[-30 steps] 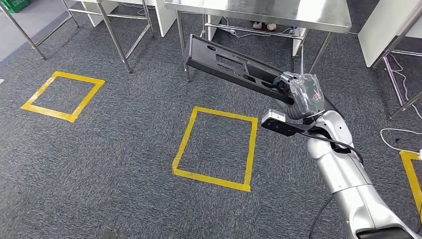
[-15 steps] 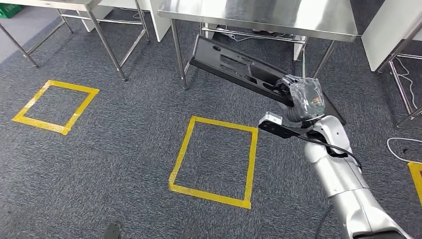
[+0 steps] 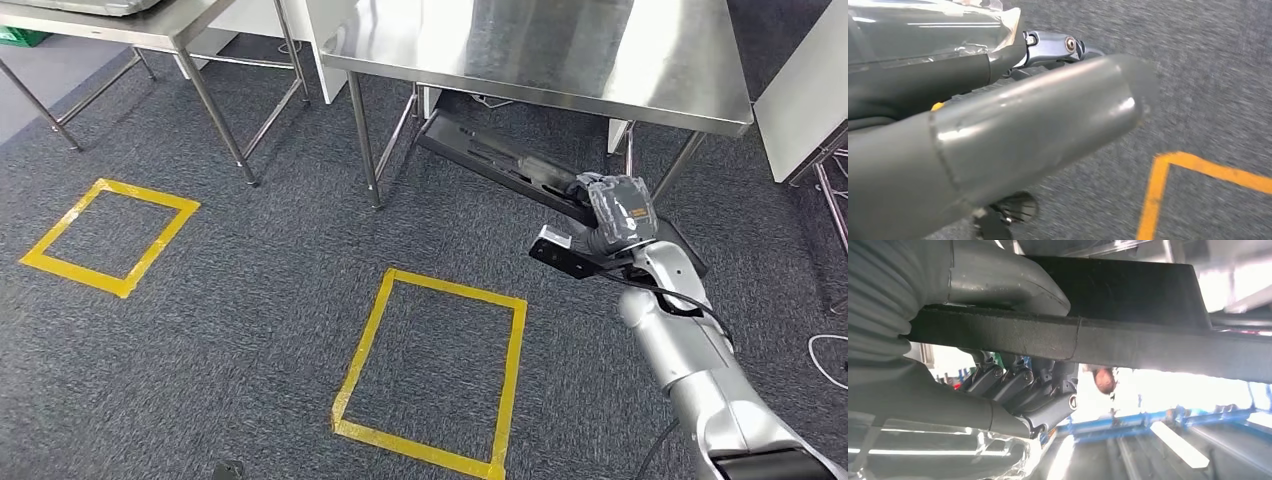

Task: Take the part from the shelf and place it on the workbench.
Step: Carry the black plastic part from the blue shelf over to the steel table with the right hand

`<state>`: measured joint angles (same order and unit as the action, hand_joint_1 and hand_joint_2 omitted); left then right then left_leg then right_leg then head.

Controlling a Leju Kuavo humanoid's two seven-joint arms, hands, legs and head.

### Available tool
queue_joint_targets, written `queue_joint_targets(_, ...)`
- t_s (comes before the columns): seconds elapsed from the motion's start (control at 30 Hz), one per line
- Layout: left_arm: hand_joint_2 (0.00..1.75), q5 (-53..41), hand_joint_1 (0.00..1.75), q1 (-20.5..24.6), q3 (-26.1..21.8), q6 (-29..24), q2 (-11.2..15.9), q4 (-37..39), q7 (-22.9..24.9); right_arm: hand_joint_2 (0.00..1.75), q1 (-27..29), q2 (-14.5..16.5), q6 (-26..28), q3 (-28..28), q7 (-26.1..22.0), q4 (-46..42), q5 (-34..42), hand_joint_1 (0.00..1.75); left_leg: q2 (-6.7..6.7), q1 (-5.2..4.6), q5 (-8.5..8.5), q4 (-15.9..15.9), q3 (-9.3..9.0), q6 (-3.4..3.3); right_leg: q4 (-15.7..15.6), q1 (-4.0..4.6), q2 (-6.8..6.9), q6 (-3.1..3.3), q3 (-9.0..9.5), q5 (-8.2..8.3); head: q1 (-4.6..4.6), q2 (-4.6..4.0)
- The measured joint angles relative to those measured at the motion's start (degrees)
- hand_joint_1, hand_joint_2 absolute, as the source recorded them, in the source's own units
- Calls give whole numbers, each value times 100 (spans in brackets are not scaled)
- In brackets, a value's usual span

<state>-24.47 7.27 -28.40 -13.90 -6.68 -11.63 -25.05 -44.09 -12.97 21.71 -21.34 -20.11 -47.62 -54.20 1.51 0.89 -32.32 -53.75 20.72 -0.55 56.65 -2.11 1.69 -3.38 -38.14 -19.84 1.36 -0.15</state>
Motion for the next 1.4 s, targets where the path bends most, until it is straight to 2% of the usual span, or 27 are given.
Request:
queue_joint_targets(0.03,0,7,0,11,-15,0,-9,-1,3,175,-120,-4,10,19,-43,55,25,166,-34,12,129,-367,197,19,15,-8,-21,104,32,-68,-2,0)
queue_joint_targets(0.1,0,26,0,15,-47,14,-27,2,19,175,-303,16,27,38,-115,198,61,166,-80,28,324,-1288,814,49,-28,-13,-65,263,175,-186,-6,1)
queue_joint_targets(0.13,0,37,0,-2,-62,29,-33,4,25,175,-346,27,31,42,-133,267,68,166,-95,31,243,-1637,1129,60,-58,-5,-83,318,266,-257,-7,1)
queue_joint_targets(0.17,0,43,0,-21,-77,41,-37,6,26,175,-364,48,38,41,-145,326,69,166,-102,31,25,-1821,1390,75,-74,3,-107,348,352,-333,0,1)
queue_joint_targets(0.23,0,29,0,-50,-93,56,-38,7,23,175,-360,74,62,40,-145,416,66,166,-112,34,-447,-1830,1771,89,-81,4,-151,348,540,-501,1,0)
queue_joint_targets(0.27,0,15,0,-55,-97,58,-38,7,24,175,-348,80,84,40,-140,453,65,166,-120,35,-495,-1659,1867,84,-83,2,-164,334,651,-589,6,1)
queue_joint_targets(0.3,0,-1,0,-59,-100,60,-37,7,28,175,-331,81,108,40,-135,486,65,166,-129,36,-339,-1386,1903,70,-87,-2,-168,316,769,-676,1,1)
queue_joint_targets(0.4,0,-30,0,-87,-102,63,-36,17,49,175,-263,89,178,41,-128,559,68,166,-165,18,862,-453,1838,13,-95,23,-183,228,1027,-911,5,1)
queue_joint_targets(0.43,0,-36,0,-92,-102,67,-36,21,56,175,-246,91,194,43,-127,573,67,166,-166,-1,1104,-329,1819,-5,-108,45,-193,187,1058,-965,6,1)
queue_joint_targets(0.47,0,-39,0,-91,-102,69,-37,23,61,175,-238,91,205,46,-126,583,67,166,-161,-29,1174,-310,1811,-26,-127,58,-202,143,1095,-1005,3,1)
queue_joint_targets(0.53,0,-39,0,-70,-102,70,-43,16,62,175,-241,86,209,61,-122,578,66,166,-134,-62,1126,-287,1717,-99,-179,69,-196,56,1152,-1072,-8,2)
queue_joint_targets(0.6,0,-42,0,-49,-102,68,-45,10,47,175,-257,82,209,84,-122,572,74,166,-113,-65,1079,-216,1586,-196,122,68,-185,38,1042,-1213,-19,2)
queue_joint_targets(0.7,0,-59,0,-22,-102,69,-38,8,23,175,-256,68,209,106,-113,588,85,166,-63,-89,966,-188,1459,-293,1361,75,-182,86,217,-1525,-28,2)
queue_joint_targets(0.73,0,-66,0,-23,-102,70,-39,8,20,175,-236,60,209,109,-108,598,86,166,-40,-107,915,-188,1407,-309,1619,90,-183,75,-33,-1519,-30,2)
queue_joint_targets(0.77,0,-73,0,-30,-102,72,-40,9,17,175,-216,53,209,110,-105,609,86,166,-17,-131,860,-189,1339,-321,1640,113,-183,49,-169,-1394,-29,2)
queue_joint_targets(0.8,0,-77,0,-35,-102,74,-43,9,16,175,-204,46,209,110,-105,616,86,166,1,-159,801,-189,1257,-329,1423,137,-183,22,-187,-1158,-29,2)
queue_joint_targets(0.83,0,-79,0,-39,-102,75,-47,9,16,175,-202,40,209,111,-105,620,86,166,16,-184,740,-188,1172,-334,1011,170,-183,11,-107,-845,-29,2)
queue_joint_targets(0.9,0,-83,0,-34,-102,78,-65,16,16,175,-213,26,211,116,-104,626,87,166,45,-237,615,-200,1045,-326,214,245,-194,88,113,-326,-22,2)
queue_joint_targets(0.93,0,-85,0,-30,-102,81,-69,18,17,175,-217,18,213,120,-104,627,87,166,57,-251,560,-207,1011,-314,-6,273,-198,156,188,-206,-16,2)
queue_joint_targets(1.0,0,-94,0,-25,-102,91,-68,18,16,175,-224,6,217,131,-98,628,88,166,71,-254,482,-213,992,-277,-88,288,-202,270,237,-201,-13,2)
queue_joint_targets(1.1,0,-100,0,-23,-105,97,-44,3,5,175,-250,2,223,159,-92,613,93,166,11,-229,291,-485,1115,-174,-137,184,-200,389,338,-275,-3,2)
queue_joint_targets(1.17,0,-101,0,-24,-109,92,-40,-2,-4,175,-280,0,222,176,-91,610,102,166,-53,-168,14,-1212,1510,-65,-151,148,-193,461,441,-358,15,2)
queue_joint_targets(1.23,0,-102,0,-37,-115,86,-33,-2,-4,175,-295,-2,225,188,-75,627,86,166,-91,-73,-135,-1930,2007,27,-149,135,-192,456,539,-449,18,2)
queue_joint_targets(1.27,0,-104,0,-45,-118,82,-30,-2,-5,175,-296,-4,233,192,-56,642,68,166,-107,-34,-39,-2025,2149,64,-147,122,-194,431,602,-504,20,2)
queue_joint_targets(1.3,0,-108,0,-50,-123,79,-24,-2,-7,175,-297,-7,243,197,-31,659,49,166,-123,0,178,-1885,2175,93,-146,106,-197,402,678,-563,20,2)
queue_joint_targets(1.37,0,-117,0,-54,-140,76,-14,-1,-13,175,-309,-9,278,218,30,685,27,166,-151,43,777,-1122,1963,124,-146,75,-198,329,838,-697,21,2)
queue_joint_targets(1.4,0,-119,0,-54,-151,77,-11,0,-16,175,-331,-11,313,238,60,697,25,166,-155,41,948,-748,1800,116,-143,84,-198,281,897,-764,20,2)
